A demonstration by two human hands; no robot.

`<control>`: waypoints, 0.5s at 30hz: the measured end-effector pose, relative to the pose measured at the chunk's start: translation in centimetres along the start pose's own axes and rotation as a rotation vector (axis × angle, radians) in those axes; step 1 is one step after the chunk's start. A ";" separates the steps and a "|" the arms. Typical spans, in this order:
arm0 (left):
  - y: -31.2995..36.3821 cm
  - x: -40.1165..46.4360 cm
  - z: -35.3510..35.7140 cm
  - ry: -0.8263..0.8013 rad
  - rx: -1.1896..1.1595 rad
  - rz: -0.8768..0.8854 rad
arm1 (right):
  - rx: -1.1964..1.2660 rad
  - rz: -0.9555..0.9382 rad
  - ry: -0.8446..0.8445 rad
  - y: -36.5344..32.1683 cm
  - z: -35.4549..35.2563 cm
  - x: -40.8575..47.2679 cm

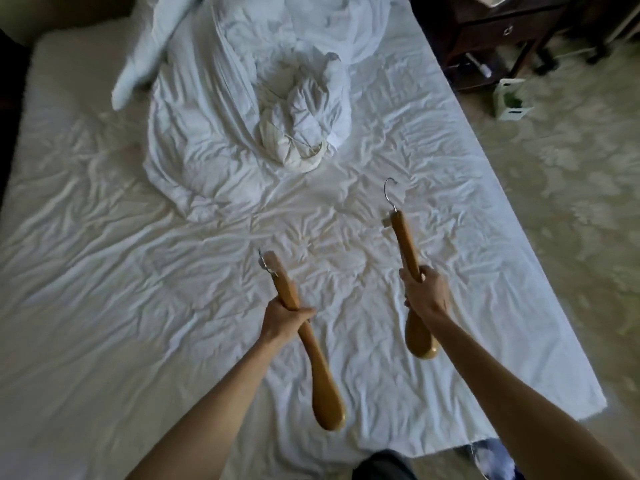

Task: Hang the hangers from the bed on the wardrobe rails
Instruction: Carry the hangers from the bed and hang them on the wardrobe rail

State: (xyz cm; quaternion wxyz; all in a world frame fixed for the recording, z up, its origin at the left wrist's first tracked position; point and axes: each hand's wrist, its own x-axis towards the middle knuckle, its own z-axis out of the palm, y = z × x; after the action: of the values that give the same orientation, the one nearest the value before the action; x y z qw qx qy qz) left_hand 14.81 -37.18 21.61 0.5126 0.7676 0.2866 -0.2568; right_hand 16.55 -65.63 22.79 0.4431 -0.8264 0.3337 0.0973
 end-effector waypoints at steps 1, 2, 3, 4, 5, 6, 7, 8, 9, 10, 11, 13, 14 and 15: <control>0.4 -1.5 0.1 0.013 -0.088 0.001 | 0.016 -0.002 -0.030 0.0 -0.3 -2.6; 0.7 -2.9 0.2 0.031 -0.163 0.003 | 0.023 -0.014 -0.058 0.1 -0.6 -5.1; 0.8 -4.3 0.3 0.056 -0.220 0.004 | 0.029 -0.033 -0.079 0.0 -0.8 -7.3; 0.7 -5.5 0.4 0.081 -0.264 -0.002 | 0.028 -0.052 -0.097 -0.1 -1.0 -9.2; 0.6 -6.6 0.4 0.101 -0.300 -0.015 | 0.020 -0.066 -0.118 -0.4 -1.2 -10.9; 0.3 -7.7 0.2 0.115 -0.328 -0.033 | 0.006 -0.082 -0.142 -0.7 -1.3 -12.3; 0.1 -8.8 0.1 0.123 -0.354 -0.051 | -0.009 -0.102 -0.170 -1.0 -1.4 -13.5; -0.3 -9.7 -0.2 0.128 -0.376 -0.064 | -0.025 -0.131 -0.202 -1.3 -1.5 -14.4; -0.7 -10.6 -0.4 0.134 -0.391 -0.072 | -0.043 -0.167 -0.240 -1.5 -1.5 -15.1; -1.2 -11.5 -0.8 0.141 -0.396 -0.081 | -0.062 -0.207 -0.278 -1.6 -1.4 -15.8; -1.8 -12.5 -1.2 0.152 -0.399 -0.087 | -0.083 -0.251 -0.311 -1.7 -1.3 -16.3; -3.1 -14.2 -2.1 0.182 -0.415 -0.088 | -0.118 -0.333 -0.373 -1.8 -0.7 -17.4; -3.8 -15.1 -2.6 0.202 -0.414 -0.089 | -0.117 -0.366 -0.412 -1.7 -0.2 -18.0; -4.6 -15.9 -3.2 0.224 -0.407 -0.091 | -0.114 -0.396 -0.451 -1.7 0.3 -18.5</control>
State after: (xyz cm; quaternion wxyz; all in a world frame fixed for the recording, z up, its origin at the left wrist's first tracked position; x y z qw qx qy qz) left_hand 0.73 -35.54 30.74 0.6094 0.6585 0.4220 -0.1299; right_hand 3.63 -56.07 32.21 0.4693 -0.8564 0.0535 0.2085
